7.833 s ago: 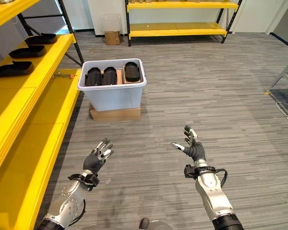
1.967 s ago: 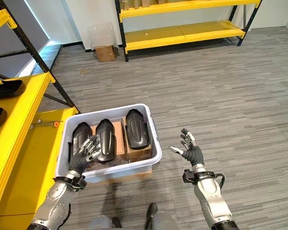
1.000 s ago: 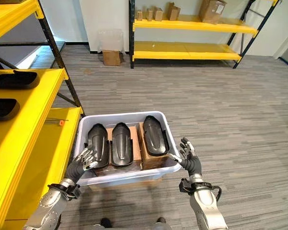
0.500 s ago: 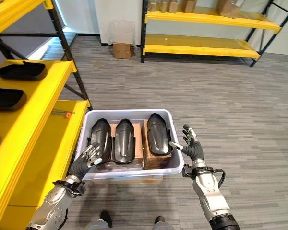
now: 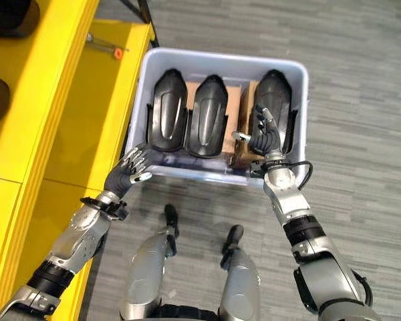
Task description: Move parts from the plastic box to the shelf.
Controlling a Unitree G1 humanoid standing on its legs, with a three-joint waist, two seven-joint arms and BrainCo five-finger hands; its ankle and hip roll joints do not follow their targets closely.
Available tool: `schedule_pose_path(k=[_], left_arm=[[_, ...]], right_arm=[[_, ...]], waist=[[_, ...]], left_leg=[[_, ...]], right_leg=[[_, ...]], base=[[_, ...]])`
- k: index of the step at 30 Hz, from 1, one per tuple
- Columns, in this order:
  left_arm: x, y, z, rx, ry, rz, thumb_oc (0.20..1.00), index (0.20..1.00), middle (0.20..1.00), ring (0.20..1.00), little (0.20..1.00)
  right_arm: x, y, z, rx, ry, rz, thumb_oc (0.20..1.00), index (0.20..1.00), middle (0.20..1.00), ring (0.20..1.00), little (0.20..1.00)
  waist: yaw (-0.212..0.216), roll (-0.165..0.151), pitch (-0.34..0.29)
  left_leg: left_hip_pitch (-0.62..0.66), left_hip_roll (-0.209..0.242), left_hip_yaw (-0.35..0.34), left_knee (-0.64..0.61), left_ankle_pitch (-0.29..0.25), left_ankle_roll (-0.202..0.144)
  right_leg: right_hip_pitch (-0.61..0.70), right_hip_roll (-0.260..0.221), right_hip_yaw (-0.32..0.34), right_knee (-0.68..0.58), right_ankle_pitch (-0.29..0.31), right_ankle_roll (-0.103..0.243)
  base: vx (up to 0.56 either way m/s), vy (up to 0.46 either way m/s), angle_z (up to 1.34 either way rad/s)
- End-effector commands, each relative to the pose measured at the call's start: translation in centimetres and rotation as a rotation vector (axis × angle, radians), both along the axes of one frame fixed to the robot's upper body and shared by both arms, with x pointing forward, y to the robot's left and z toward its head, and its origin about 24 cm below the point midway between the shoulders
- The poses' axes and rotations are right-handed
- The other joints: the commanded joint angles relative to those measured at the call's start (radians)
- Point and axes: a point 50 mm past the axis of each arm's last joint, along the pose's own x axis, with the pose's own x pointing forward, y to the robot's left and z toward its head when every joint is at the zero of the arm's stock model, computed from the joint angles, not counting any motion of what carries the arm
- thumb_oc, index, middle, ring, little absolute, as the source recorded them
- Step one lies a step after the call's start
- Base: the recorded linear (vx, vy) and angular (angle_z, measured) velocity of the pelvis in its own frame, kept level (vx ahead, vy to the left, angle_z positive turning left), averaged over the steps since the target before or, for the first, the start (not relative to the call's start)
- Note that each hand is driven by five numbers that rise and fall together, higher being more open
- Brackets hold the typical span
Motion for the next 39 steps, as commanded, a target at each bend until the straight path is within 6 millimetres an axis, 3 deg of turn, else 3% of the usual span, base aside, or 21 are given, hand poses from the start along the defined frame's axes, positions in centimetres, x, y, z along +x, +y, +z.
schedule_pose_path(k=[1,5,11,23,24,32,35,37,39], left_arm=[[-1.0,-0.5,1.6,-0.099,-0.086,0.007,1.0,1.0,1.0,1.0,1.0],[-0.5,-1.6,2.3,-0.105,-0.111,-0.011,1.0,1.0,1.0,1.0,1.0],[-0.4,-2.4,2.2,-0.107,-0.112,-0.027,1.0,1.0,1.0,1.0,1.0],[-0.6,-2.9,1.7,-0.114,-0.084,-0.047,1.0,1.0,1.0,1.0,1.0],[-0.7,-2.9,1.5,-0.118,-0.078,-0.052,1.0,1.0,1.0,1.0,1.0],[-1.1,-2.9,1.4,-0.137,-0.078,-0.056,1.0,1.0,1.0,1.0,1.0],[-1.4,-3.6,1.2,-0.124,-0.076,-0.088,1.0,1.0,1.0,1.0,1.0],[-1.7,-4.0,1.5,-0.156,-0.093,-0.093,1.0,1.0,1.0,1.0,1.0],[-2.0,-4.3,2.0,-0.18,-0.117,-0.085,1.0,1.0,1.0,1.0,1.0]], right_arm=[[0.1,-0.7,2.6,-0.048,-0.118,-0.049,1.0,1.0,1.0,1.0,1.0],[1.1,-1.7,3.1,0.032,-0.109,-0.206,1.0,1.0,1.0,1.0,1.0],[1.5,-1.5,3.0,0.084,-0.105,-0.245,1.0,1.0,1.0,1.0,1.0],[2.4,2.7,4.4,0.044,-0.078,0.019,1.0,1.0,1.0,1.0,1.0],[2.5,4.1,4.6,0.072,-0.057,0.105,1.0,1.0,1.0,1.0,1.0],[2.2,6.4,4.7,0.208,-0.065,0.148,1.0,1.0,1.0,1.0,1.0],[2.0,5.9,5.6,0.183,-0.178,-0.001,1.0,1.0,1.0,1.0,1.0],[0.8,3.5,7.7,0.091,-0.405,-0.308,1.0,1.0,1.0,1.0,1.0],[-0.4,2.8,9.3,-0.005,-0.556,-0.406,1.0,1.0,1.0,1.0,1.0]], waist=[[0.008,0.009,-0.044],[0.017,0.017,-0.035],[0.015,0.031,-0.035],[0.024,0.049,-0.035],[0.032,0.052,-0.035],[0.048,0.056,-0.035],[0.043,0.061,-0.035],[0.023,0.067,-0.035],[0.004,0.071,-0.035]], left_leg=[[0.019,0.026,-0.148,-0.02,-0.003,-0.076],[-0.063,0.008,-0.151,-0.023,0.007,-0.058],[-0.091,-0.003,-0.148,-0.027,0.007,-0.05],[-0.104,-0.011,-0.142,-0.017,0.011,-0.046],[-0.106,-0.01,-0.146,-0.022,0.018,-0.047],[-0.109,-0.018,-0.161,-0.016,0.02,-0.043],[-0.096,-0.021,-0.157,-0.021,0.018,-0.041],[-0.083,-0.02,-0.146,-0.029,0.015,-0.039],[-0.08,-0.021,-0.139,-0.031,0.009,-0.039]], right_leg=[[0.015,-0.007,0.016,0.043,-0.023,0.016],[-0.103,0.004,0.021,0.101,-0.028,0.009],[-0.147,0.005,0.025,0.117,-0.03,0.01],[-0.178,-0.002,0.021,0.148,-0.026,0.003],[-0.182,0.0,0.016,0.158,-0.03,0.0],[-0.178,0.001,0.021,0.185,-0.043,-0.004],[-0.168,0.008,0.022,0.17,-0.036,-0.006],[-0.163,0.012,0.033,0.156,-0.032,-0.004],[-0.165,0.015,0.045,0.152,-0.032,-0.001]], base=[[-0.1,0.008,-0.04],[-0.15,0.003,0.0],[-0.03,0.019,0.01],[0.0,0.004,0.0],[0.05,-0.017,0.02],[0.03,-0.036,0.08],[0.05,0.037,0.09],[0.04,0.124,-0.03],[0.01,0.102,-0.14]])
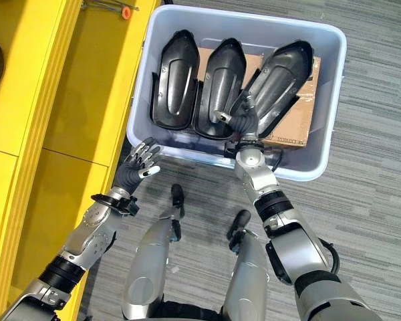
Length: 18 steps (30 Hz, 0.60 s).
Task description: Move parts from the plastic box to the shelf.
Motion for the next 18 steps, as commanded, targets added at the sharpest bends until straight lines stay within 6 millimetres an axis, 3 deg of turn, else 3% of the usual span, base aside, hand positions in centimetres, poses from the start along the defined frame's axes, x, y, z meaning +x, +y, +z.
schedule_pose_path(k=[1,4,9,12,18], left_arm=[[-1.6,-2.1,2.4,-0.135,-0.131,-0.062,1.0,1.0,1.0,1.0,1.0],[-1.7,-2.7,2.3,-0.172,-0.125,-0.056,1.0,1.0,1.0,1.0,1.0],[-2.2,-2.8,1.8,-0.204,-0.114,-0.037,1.0,1.0,1.0,1.0,1.0],[-2.2,-2.7,1.8,-0.219,-0.115,-0.017,1.0,1.0,1.0,1.0,1.0],[-2.0,-2.5,1.6,-0.203,-0.109,-0.011,1.0,1.0,1.0,1.0,1.0]], right_arm=[[-2.1,-1.1,5.2,-0.201,-0.358,-0.197,1.0,1.0,1.0,1.0,1.0],[-4.2,0.6,7.1,-0.43,-0.552,-0.319,1.0,1.0,1.0,1.0,1.0],[-5.5,0.1,6.6,-0.384,-0.59,-0.386,1.0,1.0,1.0,1.0,1.0],[-5.2,0.3,5.4,-0.36,-0.488,-0.318,1.0,1.0,1.0,1.0,1.0],[-3.9,-0.5,3.5,-0.4,-0.317,-0.366,1.0,1.0,1.0,1.0,1.0]], waist=[[-0.015,0.051,-0.038],[-0.045,0.066,-0.038],[-0.073,0.074,-0.038],[-0.082,0.075,-0.038],[-0.07,0.068,-0.038]], left_leg=[[0.022,-0.011,-0.108,-0.017,-0.038,-0.034],[0.046,-0.007,-0.083,-0.034,-0.032,-0.037],[0.07,-0.008,-0.065,-0.041,-0.041,-0.044],[0.062,-0.007,-0.057,-0.035,-0.047,-0.044],[0.03,-0.004,-0.061,-0.011,-0.053,-0.041]], right_leg=[[-0.007,0.035,0.047,0.009,0.043,0.037],[0.004,0.034,0.065,-0.013,0.053,0.036],[0.018,0.026,0.08,-0.027,0.051,0.041],[0.004,0.025,0.09,-0.024,0.05,0.039],[-0.019,0.02,0.082,-0.007,0.049,0.039]], base=[[0.0,0.091,-0.17],[0.03,0.152,-0.26],[0.04,0.094,-0.16],[0.05,0.099,-0.08],[0.02,0.008,-0.04]])
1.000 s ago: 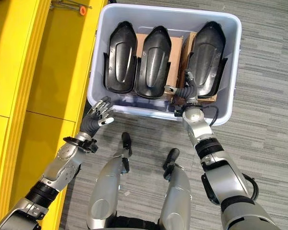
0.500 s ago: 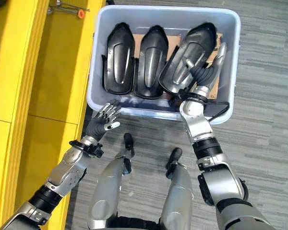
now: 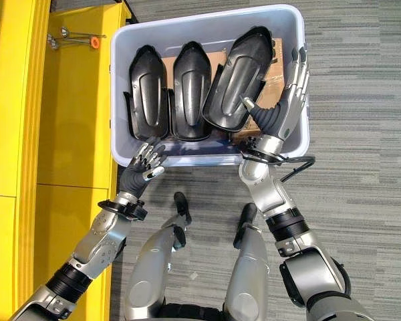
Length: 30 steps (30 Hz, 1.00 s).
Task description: Move parts from the plastic box to the shelf.
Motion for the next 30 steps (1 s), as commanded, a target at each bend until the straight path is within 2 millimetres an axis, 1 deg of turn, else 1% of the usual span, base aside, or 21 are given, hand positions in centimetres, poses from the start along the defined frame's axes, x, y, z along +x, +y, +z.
schedule_pose_path(k=[1,4,6,7,8,11,13,14,15,16,20,22,25,27,30], left_arm=[[-0.9,-1.2,1.7,-0.065,-0.092,-0.049,1.0,1.0,1.0,1.0,1.0],[-0.8,-1.1,1.8,-0.062,-0.097,-0.042,1.0,1.0,1.0,1.0,1.0],[-0.8,-1.1,2.0,-0.029,-0.116,-0.038,1.0,1.0,1.0,1.0,1.0],[-0.7,-1.1,2.1,-0.031,-0.119,-0.048,1.0,1.0,1.0,1.0,1.0],[-0.7,-1.0,2.3,-0.037,-0.119,-0.054,1.0,1.0,1.0,1.0,1.0],[-0.7,-1.2,2.5,-0.027,-0.12,-0.054,1.0,1.0,1.0,1.0,1.0],[-0.6,-1.3,2.9,0.023,-0.155,-0.042,1.0,1.0,1.0,1.0,1.0],[-0.5,-1.3,3.4,0.019,-0.164,-0.048,1.0,1.0,1.0,1.0,1.0],[-0.5,-1.4,3.6,0.029,-0.167,-0.057,1.0,1.0,1.0,1.0,1.0],[-0.4,-1.4,3.6,0.027,-0.162,-0.058,1.0,1.0,1.0,1.0,1.0],[-0.2,-1.3,3.6,0.027,-0.153,-0.058,1.0,1.0,1.0,1.0,1.0],[-0.2,-1.4,3.9,0.028,-0.158,-0.065,1.0,1.0,1.0,1.0,1.0],[-0.1,-1.4,4.0,0.024,-0.155,-0.063,1.0,1.0,1.0,1.0,1.0],[-0.1,-1.4,4.1,0.017,-0.155,-0.061,1.0,1.0,1.0,1.0,1.0],[0.0,-1.6,4.4,0.048,-0.171,-0.045,1.0,1.0,1.0,1.0,1.0]], right_arm=[[0.4,-0.9,1.8,0.066,-0.053,-0.032,1.0,1.0,1.0,1.0,1.0],[0.7,-1.3,1.3,0.092,-0.027,-0.024,1.0,1.0,1.0,1.0,1.0],[1.1,-1.3,0.9,0.126,0.005,-0.009,1.0,1.0,1.0,1.0,1.0],[1.2,-1.3,0.9,0.115,0.004,-0.013,1.0,1.0,1.0,1.0,1.0],[1.3,-1.1,1.3,0.063,0.01,-0.019,1.0,1.0,1.0,1.0,1.0],[1.5,-0.8,1.7,0.065,0.017,-0.03,1.0,1.0,1.0,1.0,1.0],[1.9,-1.3,1.9,0.113,0.026,-0.04,1.0,1.0,1.0,1.0,1.0],[2.5,-2.2,1.6,0.219,0.071,-0.039,1.0,1.0,1.0,1.0,1.0],[2.8,-2.8,1.6,0.2,0.077,-0.064,1.0,1.0,1.0,1.0,1.0],[3.0,-3.0,1.7,0.195,0.086,-0.069,1.0,1.0,1.0,1.0,1.0],[3.6,-3.5,1.9,0.256,0.11,-0.082,1.0,1.0,1.0,1.0,1.0],[3.9,-4.2,1.5,0.389,0.132,-0.078,1.0,1.0,1.0,1.0,1.0],[3.8,-5.1,1.0,0.49,0.105,-0.122,1.0,1.0,1.0,1.0,1.0],[3.9,-5.1,0.6,0.516,0.133,-0.091,1.0,1.0,1.0,1.0,1.0],[4.3,-4.5,0.3,0.52,0.184,-0.069,1.0,1.0,1.0,1.0,1.0]], waist=[[0.02,0.022,-0.036],[0.026,0.019,-0.036],[0.035,0.017,-0.036],[0.039,0.016,-0.036],[0.044,0.014,-0.036],[0.052,0.011,-0.036],[0.059,0.008,-0.036],[0.068,0.009,-0.036],[0.073,0.013,-0.036],[0.076,0.014,-0.036],[0.087,0.019,-0.036],[0.094,0.021,-0.036],[0.097,0.022,-0.036],[0.096,0.022,-0.036],[0.099,0.023,-0.036]], left_leg=[[-0.046,0.011,-0.143,0.039,-0.048,-0.049],[-0.065,0.011,-0.148,0.041,-0.046,-0.047],[-0.082,0.008,-0.152,0.051,-0.05,-0.043],[-0.089,0.008,-0.153,0.054,-0.05,-0.042],[-0.096,0.007,-0.155,0.056,-0.049,-0.04],[-0.107,0.008,-0.159,0.06,-0.047,-0.04],[-0.124,0.006,-0.163,0.069,-0.048,-0.038],[-0.141,0.003,-0.172,0.077,-0.049,-0.037],[-0.148,-0.001,-0.178,0.082,-0.051,-0.036],[-0.152,-0.002,-0.178,0.084,-0.052,-0.035],[-0.167,-0.005,-0.179,0.091,-0.051,-0.032],[-0.182,-0.007,-0.182,0.099,-0.053,-0.031],[-0.191,-0.008,-0.183,0.106,-0.056,-0.028],[-0.196,-0.008,-0.183,0.107,-0.056,-0.028],[-0.205,-0.008,-0.18,0.106,-0.055,-0.028]], right_leg=[[-0.023,0.016,-0.005,0.027,0.017,0.02],[-0.034,0.016,-0.013,0.031,0.016,0.021],[-0.047,0.018,-0.015,0.038,0.014,0.02],[-0.051,0.017,-0.018,0.037,0.016,0.02],[-0.052,0.017,-0.024,0.034,0.017,0.021],[-0.057,0.02,-0.029,0.033,0.02,0.021],[-0.069,0.021,-0.034,0.037,0.02,0.021],[-0.08,0.021,-0.041,0.046,0.016,0.02],[-0.085,0.021,-0.042,0.054,0.013,0.02],[-0.088,0.019,-0.044,0.058,0.012,0.02],[-0.097,0.014,-0.051,0.067,0.011,0.02],[-0.108,0.009,-0.055,0.074,0.01,0.02],[-0.114,0.005,-0.058,0.081,0.008,0.022],[-0.12,0.007,-0.058,0.084,0.008,0.023],[-0.128,0.006,-0.059,0.08,0.01,0.024]], base=[[0.0,-0.028,0.04],[0.0,-0.011,0.11],[0.01,-0.002,0.03],[0.0,0.0,0.0],[0.0,0.0,0.0],[0.0,-0.01,0.06],[-0.01,-0.014,0.08],[-0.01,0.018,0.13],[0.0,0.034,0.14],[0.0,0.029,0.05],[0.0,0.006,0.01],[0.0,0.0,0.0],[-0.01,0.013,0.05],[-0.01,0.031,0.08],[-0.01,0.023,0.0]])
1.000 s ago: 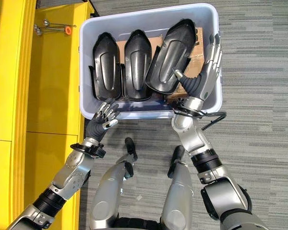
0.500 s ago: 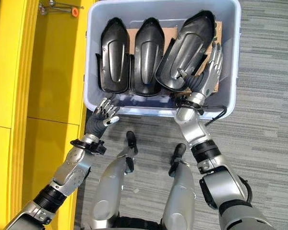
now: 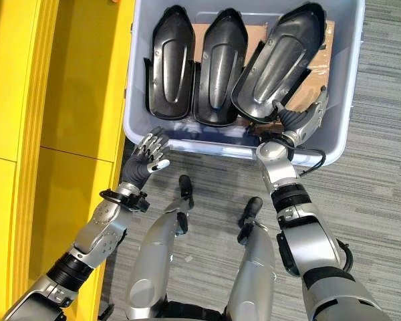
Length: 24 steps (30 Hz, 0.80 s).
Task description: Move parts from the plastic box to the shelf.
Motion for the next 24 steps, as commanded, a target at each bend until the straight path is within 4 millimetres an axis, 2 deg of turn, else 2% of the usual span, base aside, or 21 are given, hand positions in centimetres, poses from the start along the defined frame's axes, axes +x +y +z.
schedule_pose_path(k=[1,5,9,13,14,17,24], left_arm=[[-1.2,-1.0,2.8,-0.027,-0.126,-0.047,1.0,1.0,1.0,1.0,1.0],[-1.0,-0.9,2.9,-0.029,-0.122,-0.05,1.0,1.0,1.0,1.0,1.0],[-0.8,-0.9,3.0,-0.034,-0.124,-0.055,1.0,1.0,1.0,1.0,1.0],[-0.7,-0.7,3.3,0.018,-0.165,-0.047,1.0,1.0,1.0,1.0,1.0],[-0.8,-0.8,2.8,0.024,-0.154,-0.061,1.0,1.0,1.0,1.0,1.0],[-0.7,-0.5,2.9,0.041,-0.157,-0.07,1.0,1.0,1.0,1.0,1.0],[-0.6,-0.6,3.2,0.054,-0.163,-0.08,1.0,1.0,1.0,1.0,1.0]], right_arm=[[0.4,0.3,2.0,-0.014,-0.043,0.048,1.0,1.0,1.0,1.0,1.0],[0.7,-0.3,2.2,-0.043,-0.003,0.007,1.0,1.0,1.0,1.0,1.0],[1.1,-1.3,2.1,-0.145,0.083,-0.016,1.0,1.0,1.0,1.0,1.0],[1.5,-2.1,2.8,-0.39,0.243,-0.093,1.0,1.0,1.0,1.0,1.0],[1.4,-2.9,2.0,-0.378,0.308,-0.129,1.0,1.0,1.0,1.0,1.0],[1.3,-4.2,0.9,-0.253,0.353,-0.128,1.0,1.0,1.0,1.0,1.0],[1.3,-5.4,0.8,-0.151,0.405,-0.136,1.0,1.0,1.0,1.0,1.0]], waist=[[0.018,0.025,-0.036],[0.024,0.027,-0.036],[0.033,0.027,-0.036],[0.046,0.023,-0.036],[0.049,0.02,-0.036],[0.055,0.016,-0.036],[0.069,0.018,-0.036]], left_leg=[[-0.028,-0.015,-0.11,0.022,-0.05,-0.037],[-0.037,-0.016,-0.114,0.031,-0.049,-0.039],[-0.052,-0.016,-0.12,0.037,-0.048,-0.038],[-0.074,-0.017,-0.124,0.044,-0.044,-0.038],[-0.056,-0.021,-0.133,0.053,-0.07,-0.048],[-0.069,-0.02,-0.137,0.058,-0.074,-0.046],[-0.099,-0.021,-0.149,0.081,-0.082,-0.043]], right_leg=[[-0.021,0.014,-0.006,0.054,0.008,0.036],[-0.026,0.01,-0.011,0.061,0.007,0.036],[-0.039,0.008,-0.017,0.071,0.007,0.037],[-0.053,0.005,-0.027,0.074,0.013,0.038],[-0.033,0.002,-0.018,0.082,-0.011,0.05],[-0.038,-0.002,-0.026,0.083,-0.01,0.053],[-0.059,-0.012,-0.035,0.104,-0.012,0.053]], base=[[0.0,0.0,0.0],[-0.01,0.009,0.01],[0.0,0.0,0.0],[0.01,-0.004,0.02],[0.06,-0.012,0.14],[0.02,-0.007,0.07],[0.0,-0.003,0.01]])
